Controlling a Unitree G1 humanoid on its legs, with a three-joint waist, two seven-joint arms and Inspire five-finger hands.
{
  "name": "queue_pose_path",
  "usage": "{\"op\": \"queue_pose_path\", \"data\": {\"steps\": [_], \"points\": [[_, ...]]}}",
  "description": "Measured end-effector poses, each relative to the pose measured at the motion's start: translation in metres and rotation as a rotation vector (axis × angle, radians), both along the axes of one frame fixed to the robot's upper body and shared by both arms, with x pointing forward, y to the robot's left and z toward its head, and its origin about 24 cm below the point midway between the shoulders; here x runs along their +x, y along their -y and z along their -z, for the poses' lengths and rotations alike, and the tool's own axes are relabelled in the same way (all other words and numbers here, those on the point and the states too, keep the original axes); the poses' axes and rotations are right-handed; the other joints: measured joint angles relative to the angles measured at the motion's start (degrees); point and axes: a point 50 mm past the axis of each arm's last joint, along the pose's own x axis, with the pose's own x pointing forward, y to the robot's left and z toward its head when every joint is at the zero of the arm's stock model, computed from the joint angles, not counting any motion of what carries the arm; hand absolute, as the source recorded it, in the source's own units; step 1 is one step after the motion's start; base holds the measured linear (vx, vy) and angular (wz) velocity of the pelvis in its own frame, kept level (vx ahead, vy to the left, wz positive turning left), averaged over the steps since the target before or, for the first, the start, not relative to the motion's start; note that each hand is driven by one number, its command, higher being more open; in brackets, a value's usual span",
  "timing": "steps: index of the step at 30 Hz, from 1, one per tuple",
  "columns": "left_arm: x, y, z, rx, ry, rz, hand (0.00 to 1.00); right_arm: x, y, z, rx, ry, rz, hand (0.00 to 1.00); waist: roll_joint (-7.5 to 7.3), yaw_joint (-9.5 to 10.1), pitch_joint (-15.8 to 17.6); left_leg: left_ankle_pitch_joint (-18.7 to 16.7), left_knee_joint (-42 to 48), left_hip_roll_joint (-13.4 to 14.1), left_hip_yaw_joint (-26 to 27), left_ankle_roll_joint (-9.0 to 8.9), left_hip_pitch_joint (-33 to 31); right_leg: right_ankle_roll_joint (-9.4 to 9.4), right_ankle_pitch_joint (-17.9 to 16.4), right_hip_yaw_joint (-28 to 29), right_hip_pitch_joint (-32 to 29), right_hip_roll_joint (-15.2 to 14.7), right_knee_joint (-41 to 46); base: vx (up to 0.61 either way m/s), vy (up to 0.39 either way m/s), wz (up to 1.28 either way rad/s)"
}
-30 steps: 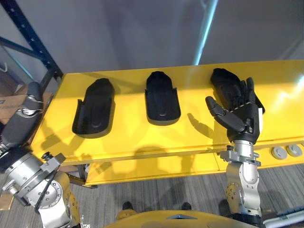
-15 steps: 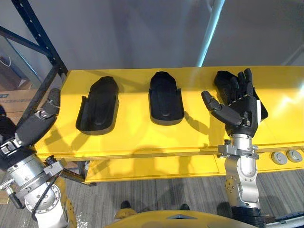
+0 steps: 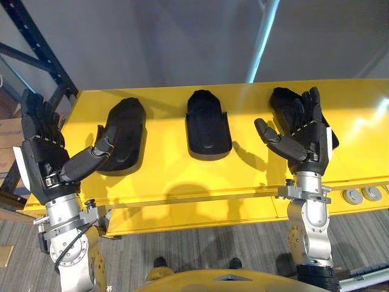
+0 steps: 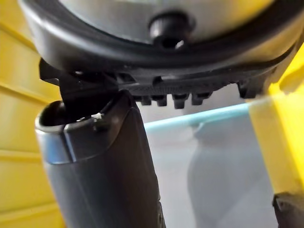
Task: Walk over and take three plastic housings, then place them on the shelf
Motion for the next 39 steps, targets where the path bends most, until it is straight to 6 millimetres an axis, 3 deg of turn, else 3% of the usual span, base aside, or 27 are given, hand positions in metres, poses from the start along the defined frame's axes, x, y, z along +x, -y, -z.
{"op": "queue_pose_path", "data": {"steps": [4,5,8,11,17,20,22,25,26,29,34,39], "points": [[-0.007,-0.009,0.014,-0.007,-0.02,-0.287,1.0,-0.013,0.022,0.007,0.004,-0.025,0.205,1.0,0.07,-0.3,0.03,-0.5,0.0,0.06,1.25,-0.14,0.3,0.04,0.04,1.26,-0.52,0.11,0.0,0.02,0.005,-0.16],[-0.018,-0.009,0.018,0.06,0.006,-0.567,1.0,-0.027,0.047,0.022,-0.042,-0.1,0.441,1.0,0.05,-0.45,0.04,-0.77,0.01,0.03,1.75,-0.24,0.28,0.07,0.16,1.67,-0.61,0.1,0.02,0.06,0.006,-0.14],[-0.025,-0.004,0.015,0.172,0.09,-0.754,1.0,-0.043,0.07,0.037,-0.041,-0.173,0.665,1.0,0.16,-0.71,0.09,-0.89,0.0,0.05,1.74,-0.33,0.27,0.08,0.16,1.63,-0.6,0.11,0.03,0.02,0.001,-0.03],[-0.028,0.001,0.011,0.246,0.161,-0.818,1.0,-0.056,0.087,0.045,-0.062,-0.202,0.803,1.0,0.21,-1.55,0.11,-0.95,-0.01,0.04,1.56,-0.32,0.27,0.09,0.16,1.37,-0.34,0.06,0.02,-0.01,-0.001,0.04],[-0.029,0.009,0.005,0.386,0.261,-0.863,1.0,-0.105,0.132,0.043,-0.069,-0.153,1.28,1.0,0.69,-2.09,0.4,-1.06,-0.04,-0.06,0.56,-0.17,0.19,0.13,0.09,0.04,0.27,-0.12,0.01,-0.02,-0.001,0.08],[-0.028,0.009,0.004,0.389,0.267,-0.853,1.0,-0.12,0.147,0.051,-0.045,-0.186,1.381,1.0,0.7,-2.93,0.46,-0.94,-0.04,-0.06,0.33,-0.12,0.09,0.11,0.07,-0.14,0.24,-0.13,0.01,-0.01,-0.002,0.02],[-0.027,0.009,0.003,0.375,0.264,-0.842,1.0,-0.128,0.154,0.063,0.037,-0.239,1.395,1.0,0.63,-3.27,0.5,-0.81,-0.04,-0.06,0.18,-0.29,0.07,0.08,0.05,-0.26,0.2,-0.13,0.01,-0.01,-0.001,0.02],[-0.021,0.014,0.006,0.315,0.225,-0.755,1.0,-0.146,0.152,0.107,0.217,-0.433,1.36,1.0,0.61,-3.39,0.55,-0.8,-0.04,-0.05,0.06,-0.29,-0.08,0.03,0.0,-0.36,0.14,-0.11,0.02,0.0,0.0,0.0],[-0.019,0.018,0.006,0.298,0.21,-0.713,1.0,-0.153,0.14,0.134,0.32,-0.546,1.298,1.0,0.69,-3.4,0.63,-0.77,-0.04,-0.04,-0.02,-0.29,-0.26,0.03,0.0,-0.39,0.13,-0.1,0.03,0.0,0.0,0.0],[-0.017,0.023,0.001,0.278,0.22,-0.673,1.0,-0.164,0.103,0.183,0.496,-0.791,1.098,1.0,0.9,-3.53,0.88,-0.78,-0.03,-0.06,-0.18,-0.29,-0.32,0.03,0.01,-0.43,0.2,-0.11,0.04,0.0,0.0,0.0],[-0.023,0.024,-0.021,0.285,0.317,-0.645,1.0,-0.161,0.058,0.215,0.515,-1.019,0.736,1.0,1.06,-3.34,1.85,-0.86,-0.05,-0.37,-1.65,-0.19,0.08,0.09,-0.27,-2.07,1.71,-0.48,0.1,0.0,0.007,0.14],[-0.034,0.022,-0.054,0.384,0.461,-0.617,1.0,-0.15,0.053,0.22,0.371,-1.092,0.552,1.0,1.14,-2.31,2.82,-0.08,-0.06,-1.01,-6.19,0.44,-1.23,0.45,-1.84,-6.79,2.92,-1.33,1.63,-0.01,0.005,0.48]]}}
